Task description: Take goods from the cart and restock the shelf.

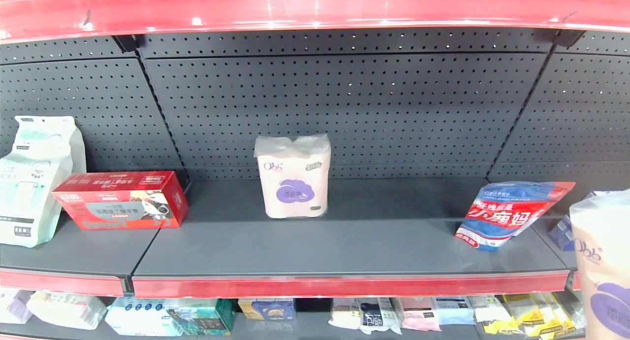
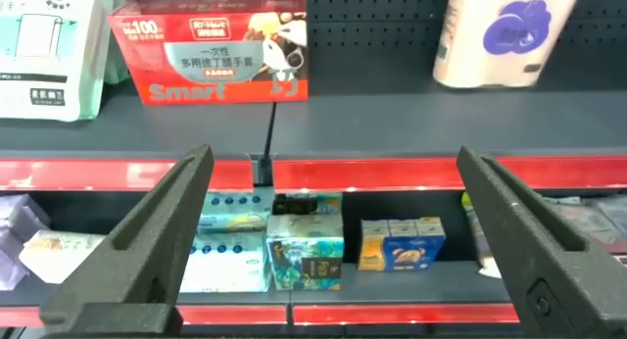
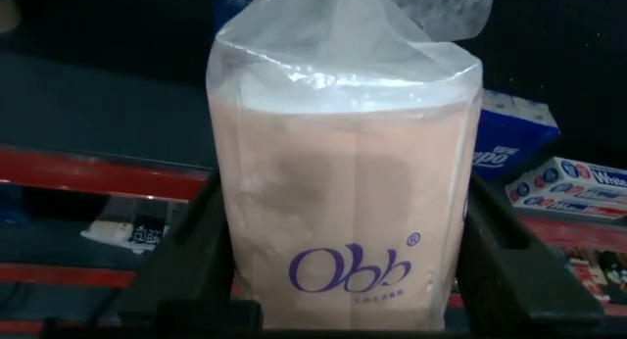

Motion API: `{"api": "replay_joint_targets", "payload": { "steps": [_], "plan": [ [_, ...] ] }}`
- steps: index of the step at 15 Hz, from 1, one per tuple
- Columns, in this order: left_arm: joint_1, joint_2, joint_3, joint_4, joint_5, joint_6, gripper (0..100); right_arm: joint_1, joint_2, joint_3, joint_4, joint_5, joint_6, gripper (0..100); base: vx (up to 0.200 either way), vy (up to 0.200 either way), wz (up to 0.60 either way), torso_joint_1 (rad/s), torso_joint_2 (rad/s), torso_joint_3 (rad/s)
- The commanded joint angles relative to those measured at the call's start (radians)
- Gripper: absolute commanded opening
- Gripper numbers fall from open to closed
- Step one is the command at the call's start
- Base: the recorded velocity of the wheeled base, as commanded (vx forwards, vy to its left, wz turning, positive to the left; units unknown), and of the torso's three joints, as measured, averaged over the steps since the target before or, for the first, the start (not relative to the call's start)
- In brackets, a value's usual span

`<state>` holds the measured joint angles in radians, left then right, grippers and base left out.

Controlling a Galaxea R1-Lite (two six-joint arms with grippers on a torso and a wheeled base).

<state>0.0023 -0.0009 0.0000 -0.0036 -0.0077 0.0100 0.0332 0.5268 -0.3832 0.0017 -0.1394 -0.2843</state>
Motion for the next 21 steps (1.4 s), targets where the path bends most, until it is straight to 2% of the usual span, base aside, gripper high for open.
{"api": "replay_joint_targets", "payload": {
  "steps": [1, 5, 7, 8, 9, 10, 12, 14, 15, 17, 18, 20, 21],
  "plan": [
    [0.001, 0.001, 0.000, 0.001, -0.002, 0.004, 100, 0.001, -0.030, 0.007, 0.003, 0.000, 0.002, 0, 0.000, 0.000, 0.00, 0.000, 0.00, 0.000],
    [-0.012, 0.045, 0.000, -0.001, -0.014, 0.024, 100, 0.007, -0.128, 0.032, 0.055, 0.007, 0.028, 0, 0.000, 0.000, 0.00, 0.000, 0.00, 0.000],
    [-0.045, 0.076, -0.008, -0.003, -0.066, 0.021, 100, 0.010, -0.188, 0.029, 0.109, 0.057, 0.030, 0, 0.000, 0.000, 0.00, 0.000, 0.00, 0.000],
    [-0.067, 0.174, -0.138, 0.014, -0.091, -0.021, 100, 0.010, -0.195, 0.026, 0.112, 0.066, 0.034, 0, 0.000, 0.000, 0.00, 0.000, 0.00, 0.000],
    [-0.070, 0.321, -0.259, 0.031, -0.086, -0.079, 100, 0.005, -0.195, 0.018, 0.112, 0.055, 0.036, 0, 0.000, 0.000, 0.00, 0.000, 0.00, 0.000],
    [-0.064, 0.420, -0.299, 0.022, -0.064, -0.116, 100, 0.001, -0.195, 0.017, 0.112, 0.047, 0.034, 0, 0.000, 0.000, 0.00, 0.000, 0.00, 0.000],
    [-0.058, 0.570, -0.302, -0.030, -0.002, -0.122, 100, -0.026, -0.191, 0.012, 0.109, 0.014, 0.034, 0, 0.000, 0.000, 0.00, 0.000, 0.00, 0.000],
    [-0.058, 0.719, -0.296, -0.124, -0.008, -0.119, 100, -0.044, -0.192, 0.012, 0.104, 0.004, 0.048, 0, 0.000, 0.000, 0.00, 0.000, 0.00, 0.000],
    [-0.058, 0.748, -0.291, -0.134, -0.014, -0.117, 100, -0.044, -0.195, 0.010, 0.101, 0.004, 0.056, 0, 0.000, 0.000, 0.00, 0.000, 0.00, 0.000],
    [-0.058, 0.929, -0.284, -0.256, -0.123, -0.102, 100, -0.035, -0.218, 0.001, 0.110, 0.015, 0.079, 0, 0.000, 0.000, 0.00, 0.000, 0.00, 0.000],
    [-0.056, 1.021, -0.284, -0.369, -0.161, -0.088, 100, -0.032, -0.218, 0.006, 0.110, 0.014, 0.079, 0, 0.000, 0.000, 0.00, 0.000, 0.00, 0.000],
    [-0.056, 1.205, -0.272, -0.625, -0.190, -0.085, 100, -0.059, -0.220, 0.035, 0.107, -0.036, 0.077, 0, 0.000, 0.000, 0.00, 0.000, 0.00, 0.000],
    [-0.056, 1.266, -0.264, -0.710, -0.213, -0.087, 100, -0.078, -0.223, 0.050, 0.103, -0.077, 0.076, 0, 0.000, 0.000, 0.00, 0.000, 0.00, 0.000]
  ]
}}
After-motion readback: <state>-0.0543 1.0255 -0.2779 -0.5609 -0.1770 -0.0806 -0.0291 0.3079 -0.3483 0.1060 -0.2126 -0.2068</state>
